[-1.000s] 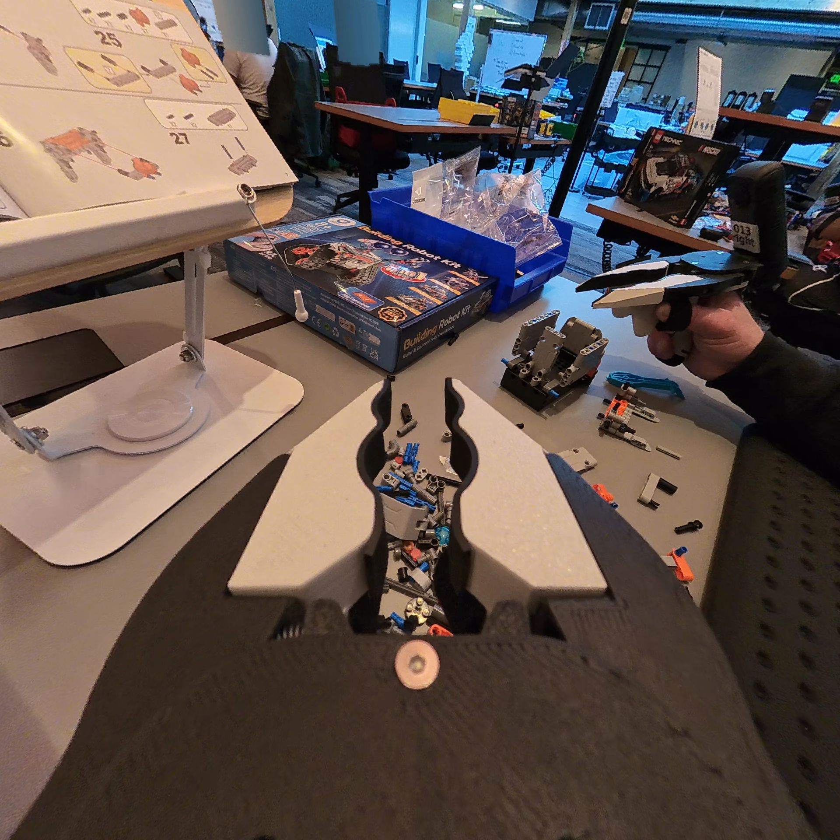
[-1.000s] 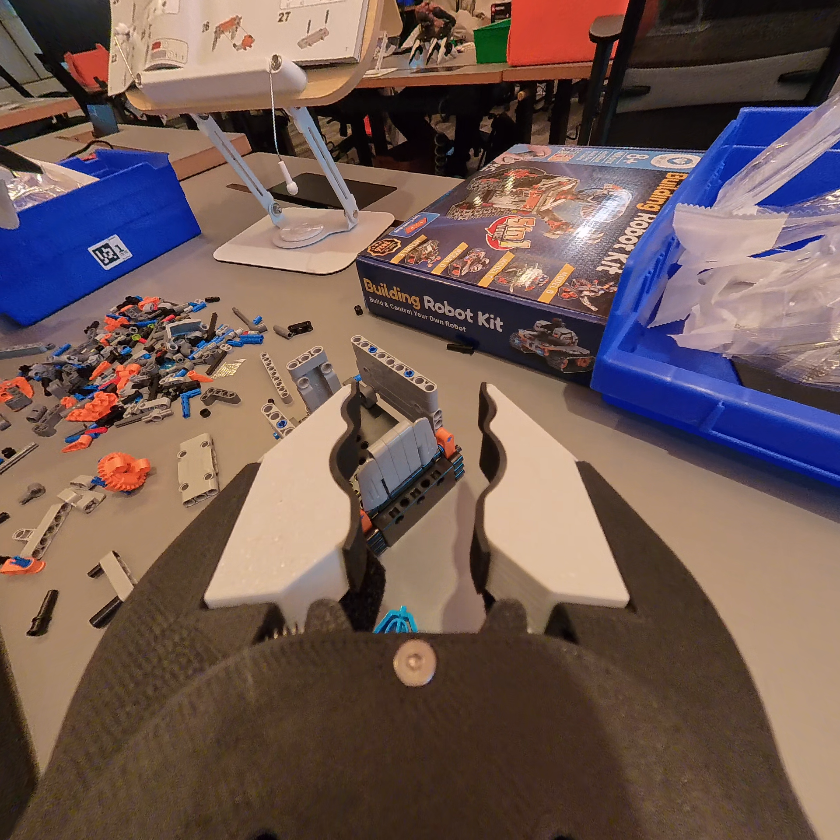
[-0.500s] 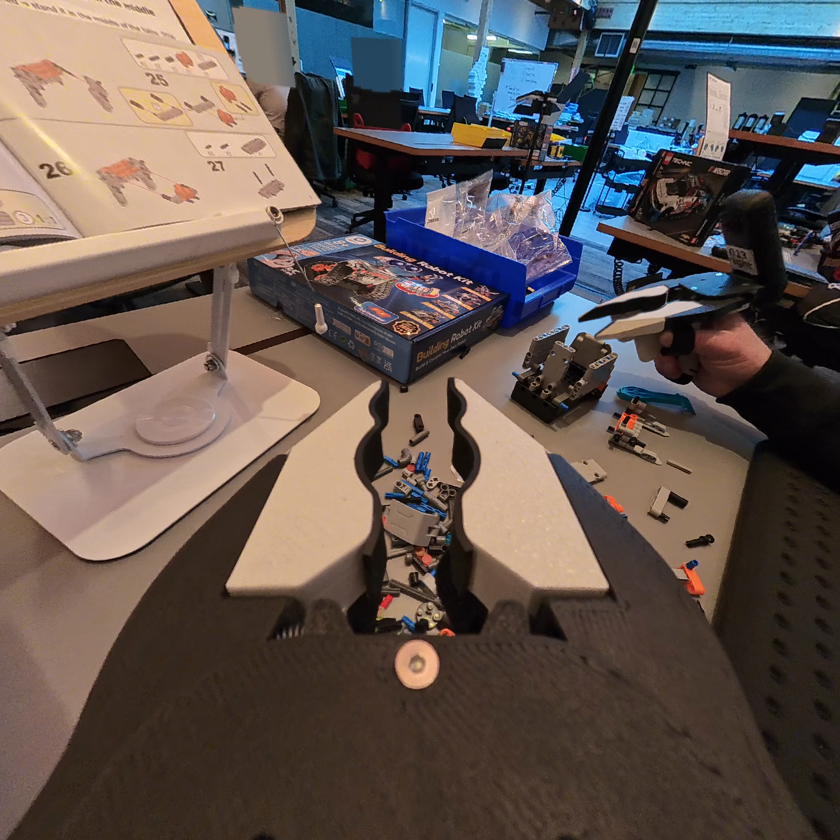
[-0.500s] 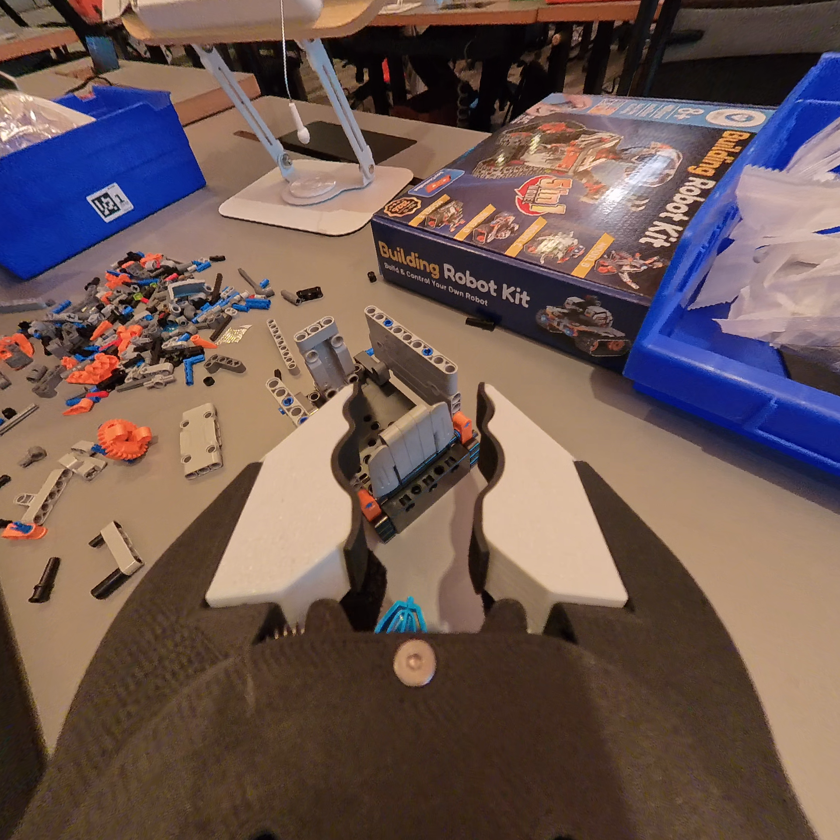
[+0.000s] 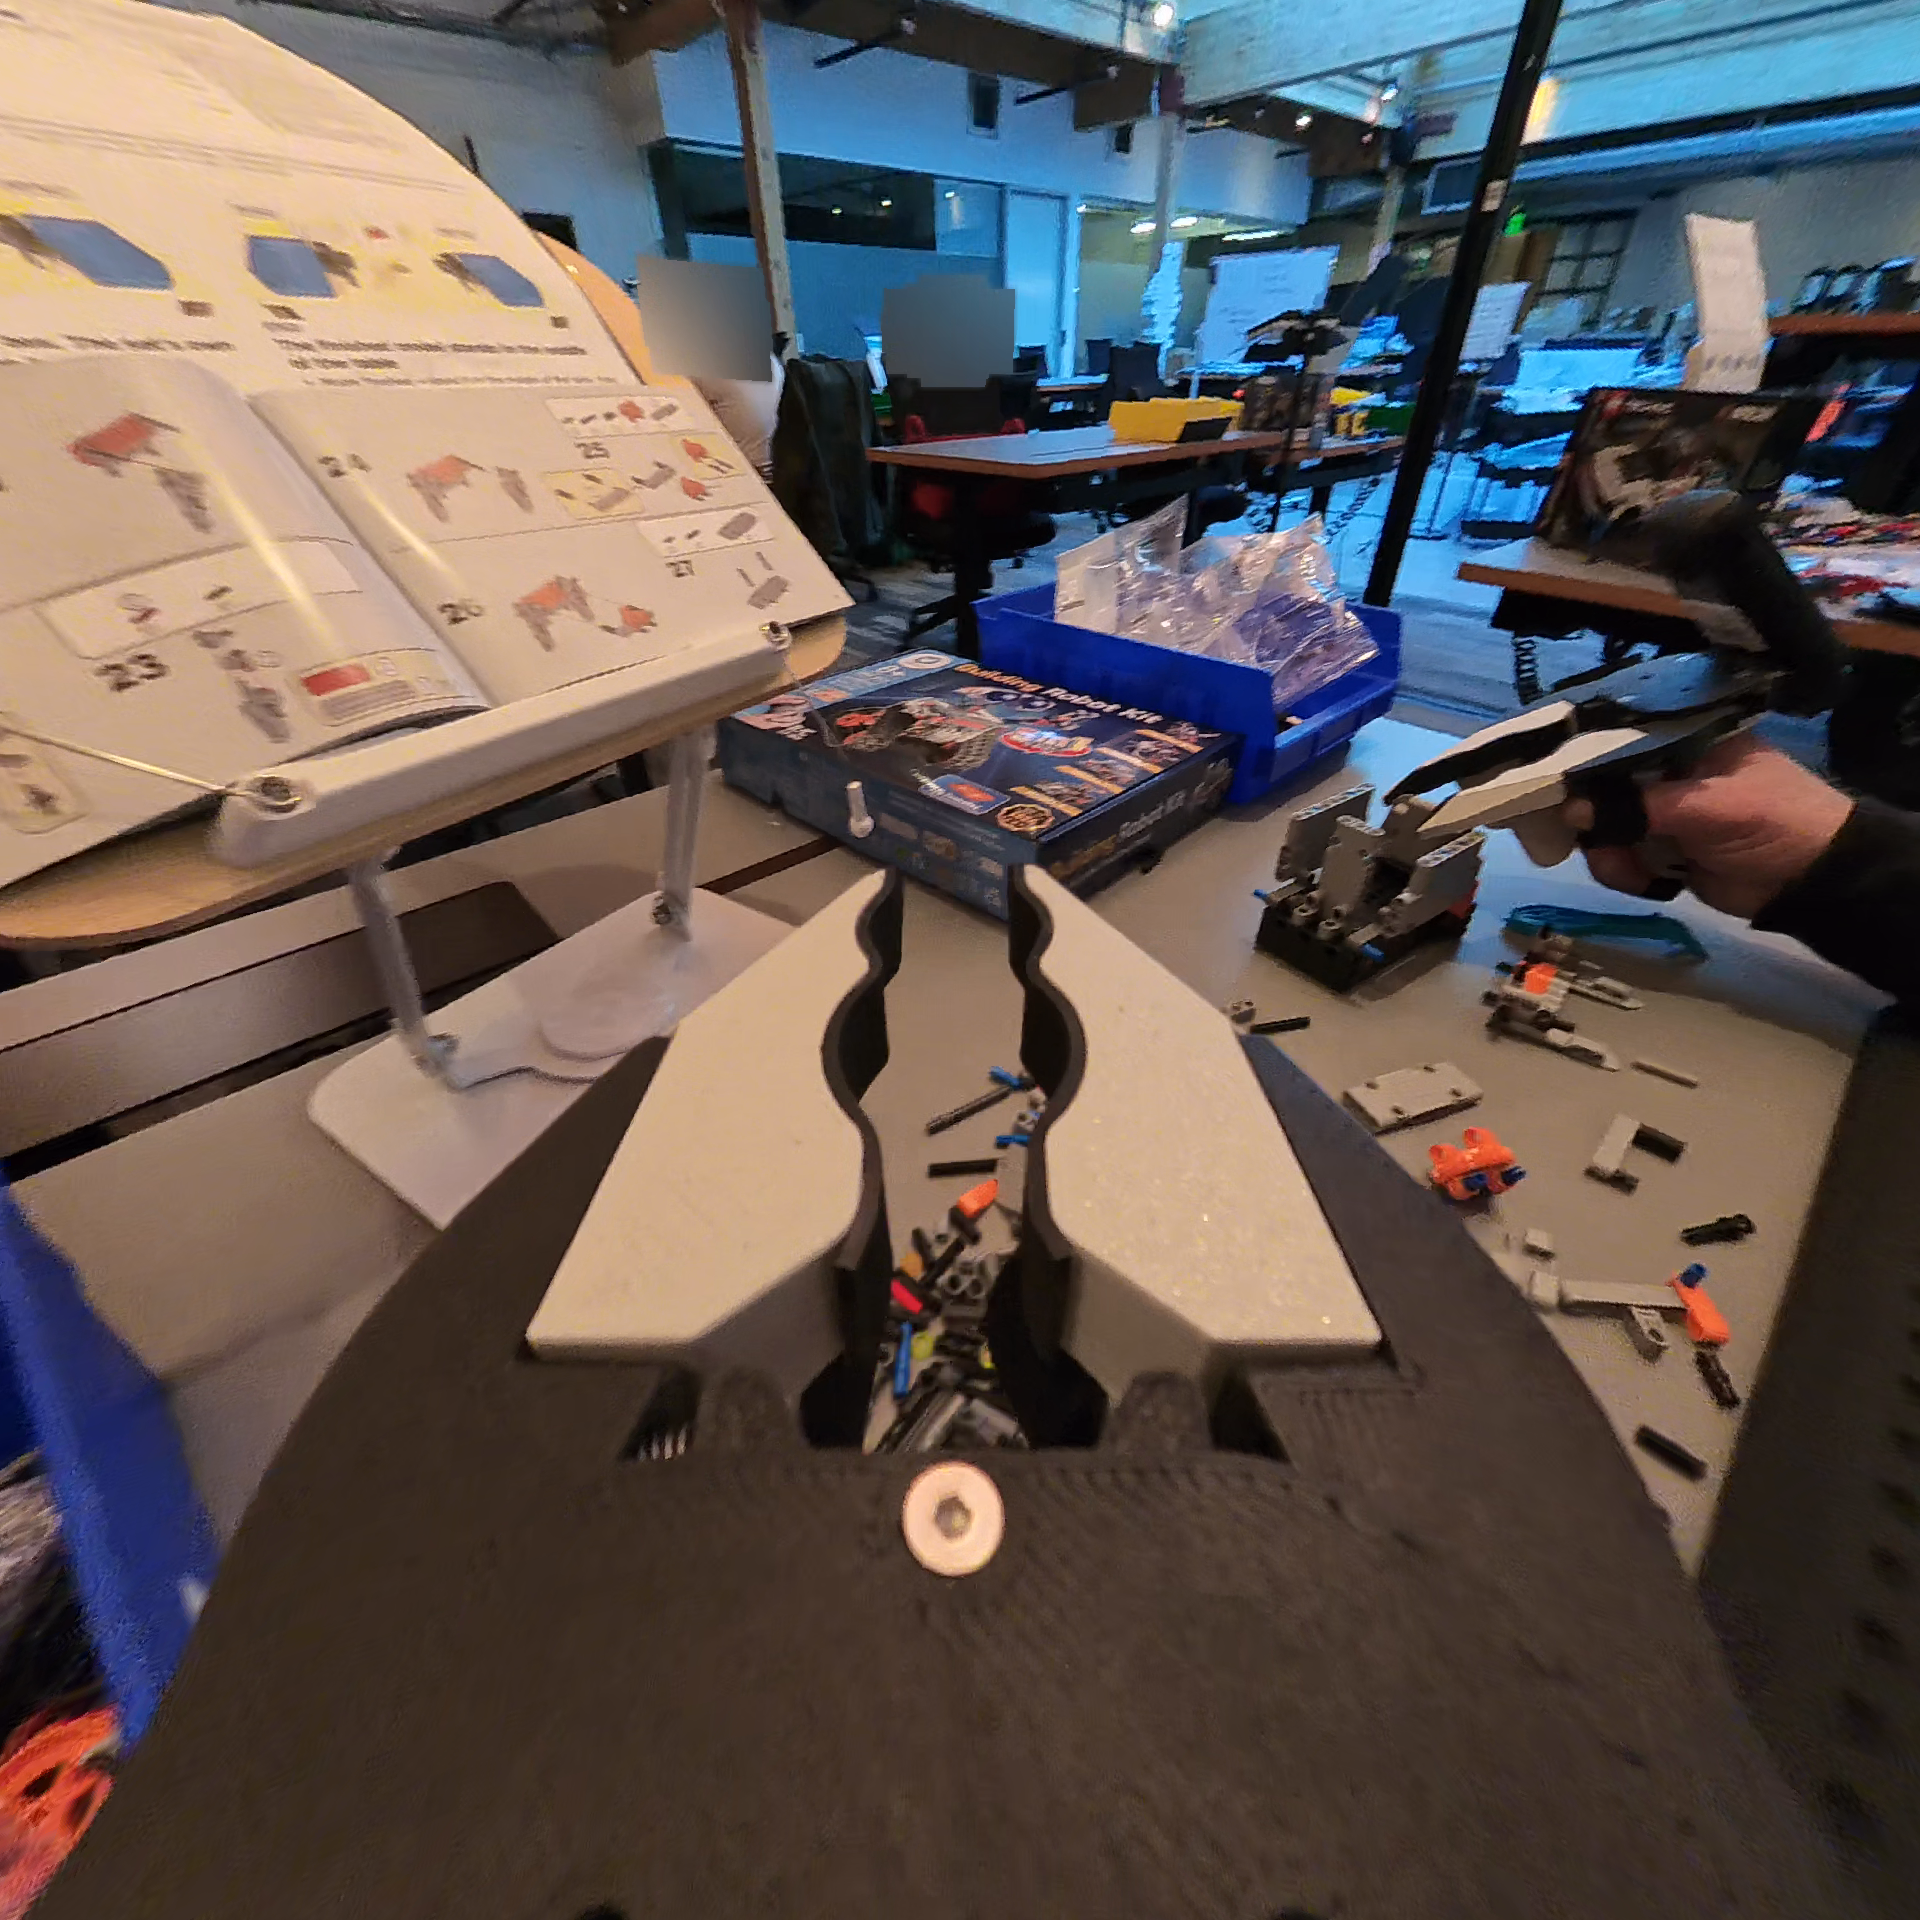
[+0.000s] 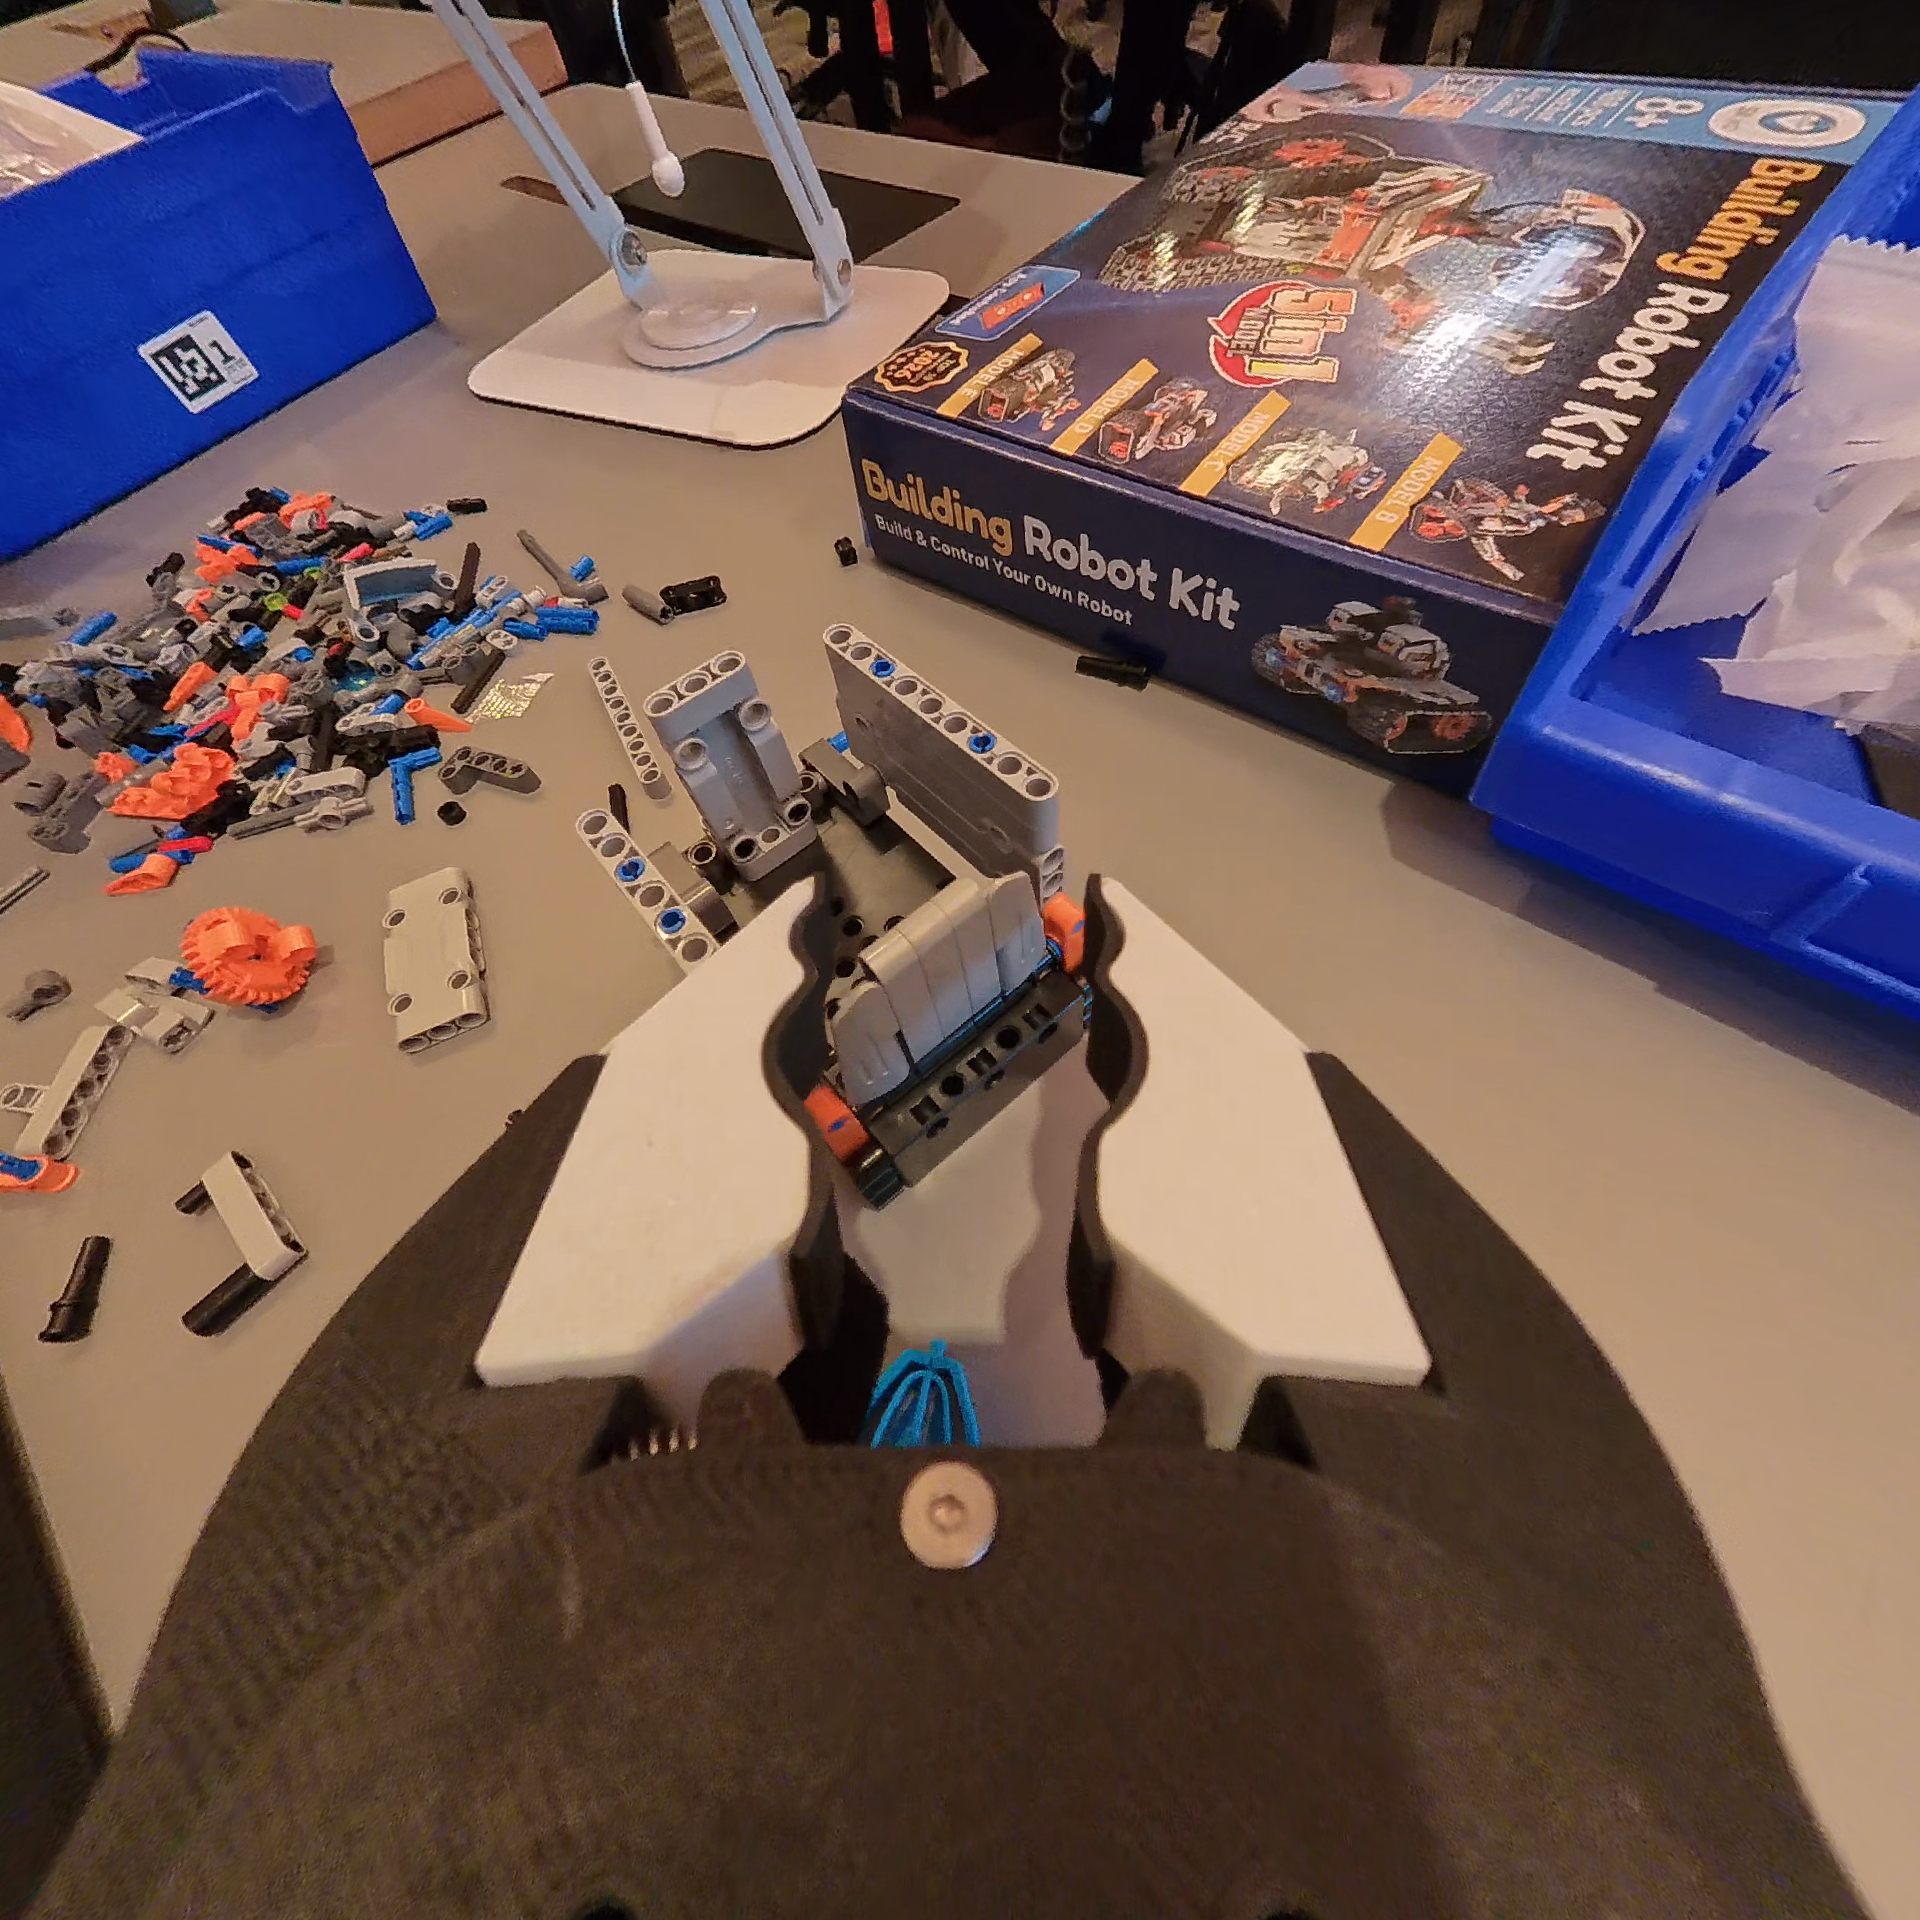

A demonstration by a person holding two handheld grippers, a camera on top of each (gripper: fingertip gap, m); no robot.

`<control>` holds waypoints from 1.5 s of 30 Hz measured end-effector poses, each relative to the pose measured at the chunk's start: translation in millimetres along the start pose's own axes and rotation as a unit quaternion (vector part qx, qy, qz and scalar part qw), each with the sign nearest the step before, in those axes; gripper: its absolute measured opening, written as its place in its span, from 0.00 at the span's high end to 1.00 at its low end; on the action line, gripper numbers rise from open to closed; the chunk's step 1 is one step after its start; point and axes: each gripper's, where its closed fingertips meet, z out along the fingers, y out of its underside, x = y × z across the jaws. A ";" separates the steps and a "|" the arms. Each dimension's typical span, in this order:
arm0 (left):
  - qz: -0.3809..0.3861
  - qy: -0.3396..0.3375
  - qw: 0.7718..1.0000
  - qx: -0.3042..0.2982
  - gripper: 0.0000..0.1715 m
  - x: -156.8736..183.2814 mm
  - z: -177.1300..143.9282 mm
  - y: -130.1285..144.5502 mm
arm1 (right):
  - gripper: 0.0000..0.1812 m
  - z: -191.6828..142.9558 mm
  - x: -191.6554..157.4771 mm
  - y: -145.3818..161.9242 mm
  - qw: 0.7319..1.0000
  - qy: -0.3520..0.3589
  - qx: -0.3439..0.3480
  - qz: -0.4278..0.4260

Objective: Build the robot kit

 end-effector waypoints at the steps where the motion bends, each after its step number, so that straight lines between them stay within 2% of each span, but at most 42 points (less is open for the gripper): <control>1: 0.002 -0.007 1.000 0.000 0.90 -4.2 -3.8 -0.9 | 0.75 -0.5 0.4 -1.2 1.000 0.001 0.004 0.001; 6: 0.014 -0.042 0.999 0.009 0.88 -32.0 -22.7 -22.4 | 0.73 -5.5 6.0 -11.8 0.999 0.035 0.021 -0.020; 9: 0.031 -0.072 0.997 0.010 0.87 -57.6 -34.7 -46.0 | 0.74 -18.1 1.3 -44.2 0.992 0.083 0.060 -0.077; 11: 0.028 -0.089 0.996 0.011 0.86 -78.2 -38.9 -64.2 | 0.74 -19.4 -13.3 -68.6 0.987 0.092 0.074 -0.112; 15: 0.008 -0.112 0.994 0.000 0.85 -122.1 -27.5 -88.2 | 0.72 2.5 -48.4 -113.1 0.978 0.081 0.058 -0.185; 18: -0.018 -0.123 0.991 -0.042 0.82 -152.4 -4.0 -84.5 | 0.69 34.2 -81.3 -152.6 0.974 0.040 0.055 -0.217; 21: -0.042 -0.120 0.987 -0.102 0.78 -178.6 18.7 -66.0 | 0.67 74.6 -108.0 -185.7 0.967 0.010 0.048 -0.250; 24: -0.031 -0.155 0.973 -0.166 0.76 -212.6 25.9 -49.0 | 0.67 120.6 -139.1 -211.0 0.963 -0.038 0.050 -0.262; 30: -0.068 -0.184 0.976 -0.096 0.77 -251.0 9.1 -72.0 | 0.75 219.2 -215.1 -237.4 0.946 -0.131 0.029 -0.293; 35: -0.120 -0.188 0.968 -0.113 0.74 -272.7 9.2 -43.4 | 0.82 281.5 -267.7 -258.9 0.931 -0.171 0.032 -0.320; 40: -0.165 -0.176 0.962 -0.126 0.71 -286.6 11.9 -17.9 | 0.83 328.8 -279.1 -279.6 0.928 -0.128 0.043 -0.349; 43: -0.179 -0.162 0.962 -0.128 0.70 -291.1 2.0 -13.0 | 0.96 343.3 -281.8 -275.4 0.921 -0.120 0.026 -0.369; 45: -0.183 -0.154 0.963 -0.120 0.71 -293.6 -6.9 -15.2 | 1.00 347.2 -285.6 -271.1 0.916 -0.124 0.020 -0.380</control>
